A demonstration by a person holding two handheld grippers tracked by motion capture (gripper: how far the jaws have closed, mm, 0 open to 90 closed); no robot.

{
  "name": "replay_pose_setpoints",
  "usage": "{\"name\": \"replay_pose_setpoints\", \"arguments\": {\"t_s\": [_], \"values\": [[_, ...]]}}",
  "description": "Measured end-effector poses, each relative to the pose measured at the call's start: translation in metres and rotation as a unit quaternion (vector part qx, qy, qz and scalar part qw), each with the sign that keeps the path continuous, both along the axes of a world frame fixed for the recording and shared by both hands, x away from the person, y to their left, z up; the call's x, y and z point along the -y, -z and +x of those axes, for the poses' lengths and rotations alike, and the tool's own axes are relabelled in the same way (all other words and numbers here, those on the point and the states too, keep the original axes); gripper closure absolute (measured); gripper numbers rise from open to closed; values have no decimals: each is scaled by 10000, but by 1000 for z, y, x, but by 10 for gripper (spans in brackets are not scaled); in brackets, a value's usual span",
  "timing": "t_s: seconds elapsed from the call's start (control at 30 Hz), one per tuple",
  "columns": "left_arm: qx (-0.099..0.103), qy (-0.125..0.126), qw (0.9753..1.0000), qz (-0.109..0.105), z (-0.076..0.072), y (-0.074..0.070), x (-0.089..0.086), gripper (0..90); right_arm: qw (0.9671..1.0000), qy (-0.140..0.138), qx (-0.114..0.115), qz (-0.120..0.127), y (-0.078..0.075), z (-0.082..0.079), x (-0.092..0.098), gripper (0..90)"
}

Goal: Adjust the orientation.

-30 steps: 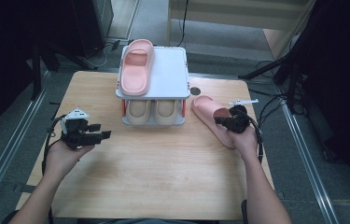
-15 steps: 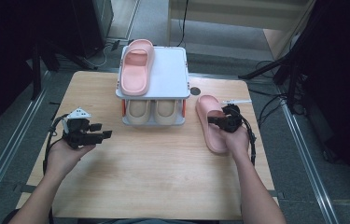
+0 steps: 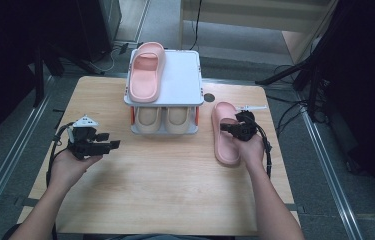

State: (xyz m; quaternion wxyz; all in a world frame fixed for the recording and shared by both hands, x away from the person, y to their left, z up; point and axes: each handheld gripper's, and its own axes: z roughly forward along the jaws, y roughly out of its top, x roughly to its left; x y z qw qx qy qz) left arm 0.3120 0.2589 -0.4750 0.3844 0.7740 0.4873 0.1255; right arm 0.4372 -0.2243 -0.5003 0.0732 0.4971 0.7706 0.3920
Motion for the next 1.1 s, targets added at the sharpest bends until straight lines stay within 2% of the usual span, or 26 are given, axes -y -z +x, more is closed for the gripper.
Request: {"name": "replay_pose_setpoints", "arguments": {"t_s": [0.07, 0.2, 0.4, 0.5, 0.6, 0.7, 0.8, 0.9, 1.1], "values": [[10, -12, 10000, -19, 0, 0, -1, 430, 10000, 11, 22, -1, -1, 0, 2, 900], [-4, -29, 10000, -70, 3, 0, -2, 430, 9997, 116, 136, 168, -10, -6, 13, 895], [-3, 48, 9999, -116, 10, 0, 3, 430, 9990, 183, 362, 160, -20, -19, 26, 854], [-52, 120, 9999, -69, 13, 1, 6, 430, 9984, 262, 495, 117, -23, -25, 33, 830], [-67, 132, 9999, -82, 15, 1, 8, 430, 9974, 412, 591, 78, -24, -28, 43, 761], [-74, 141, 9999, -64, 15, 1, 9, 429, 9967, 541, 590, 92, -21, -28, 51, 710], [-96, 147, 9998, -67, 16, 2, 9, 429, 9971, 598, 455, 143, -15, -25, 56, 663], [-105, 146, 9998, -57, 16, 2, 8, 430, 9970, 688, 313, 155, -8, -22, 57, 642], [-147, 148, 9998, -43, 16, 3, 9, 429, 9970, 743, 209, 106, -1, -18, 56, 605]]}}
